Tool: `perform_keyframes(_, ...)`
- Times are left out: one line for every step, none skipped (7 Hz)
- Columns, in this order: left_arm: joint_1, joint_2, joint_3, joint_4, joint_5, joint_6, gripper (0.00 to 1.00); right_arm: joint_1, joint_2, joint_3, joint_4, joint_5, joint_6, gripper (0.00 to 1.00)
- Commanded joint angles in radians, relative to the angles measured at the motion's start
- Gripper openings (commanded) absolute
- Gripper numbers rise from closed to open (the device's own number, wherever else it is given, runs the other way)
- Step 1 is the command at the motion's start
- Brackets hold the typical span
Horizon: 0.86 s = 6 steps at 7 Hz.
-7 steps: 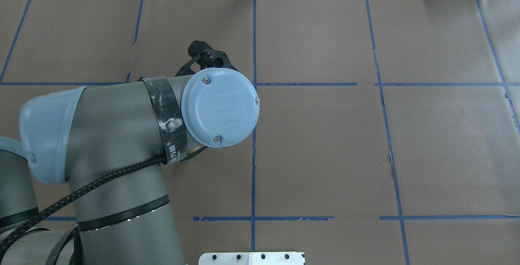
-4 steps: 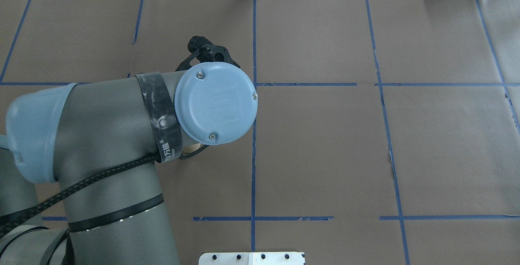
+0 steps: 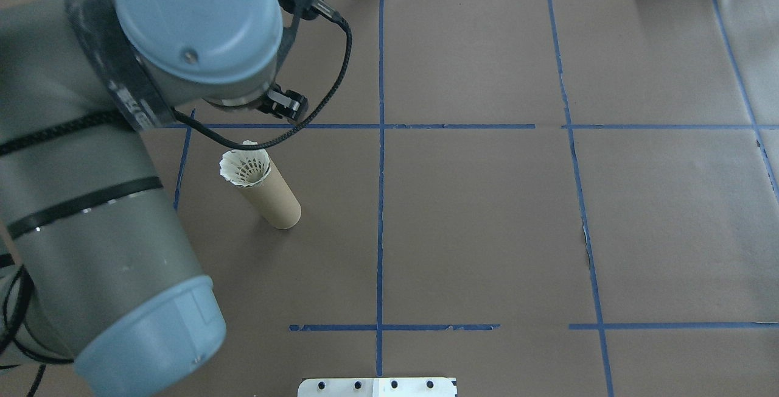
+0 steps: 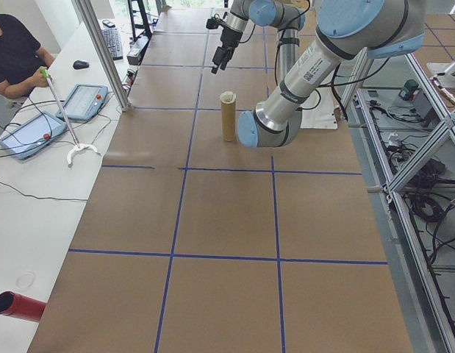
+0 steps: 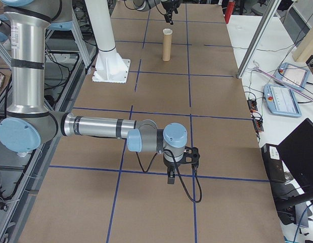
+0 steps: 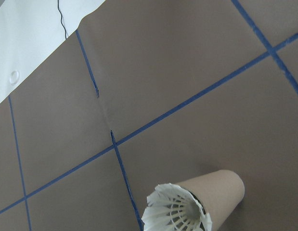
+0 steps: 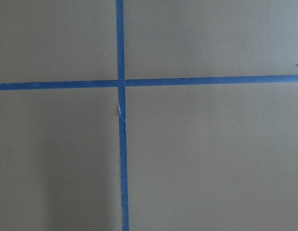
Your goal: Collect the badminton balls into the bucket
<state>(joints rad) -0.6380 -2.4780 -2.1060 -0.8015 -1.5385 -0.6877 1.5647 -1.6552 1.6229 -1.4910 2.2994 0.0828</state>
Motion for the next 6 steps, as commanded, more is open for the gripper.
perform_keyframes(-0.198, 0.212, 0.017, -0.359, -0.197, 0.083, 1.0, 0.0, 0.0, 0.0, 0.0, 0.0, 0.0, 1.0)
perform_keyframes(-0.257, 0.32, 0.059, -0.553, -0.253, 0.091, 1.0, 0.0, 0.0, 0.0, 0.0, 0.0, 0.0, 1.0)
perform_keyframes(-0.297, 0.344, 0.105, -0.615, -0.265, 0.147, 1.0, 0.0, 0.0, 0.0, 0.0, 0.0, 0.0, 1.0)
perform_keyframes(-0.345, 0.344, 0.18, -0.616, -0.376, 0.152, 1.0, 0.0, 0.0, 0.0, 0.0, 0.0, 0.0, 1.0)
perform_keyframes(-0.435, 0.346, 0.261, -0.625, -0.499, 0.19, 1.0, 0.0, 0.0, 0.0, 0.0, 0.0, 0.0, 1.0)
perform_keyframes(-0.481, 0.375, 0.305, -0.619, -0.581, 0.244, 1.0, 0.0, 0.0, 0.0, 0.0, 0.0, 0.0, 1.0)
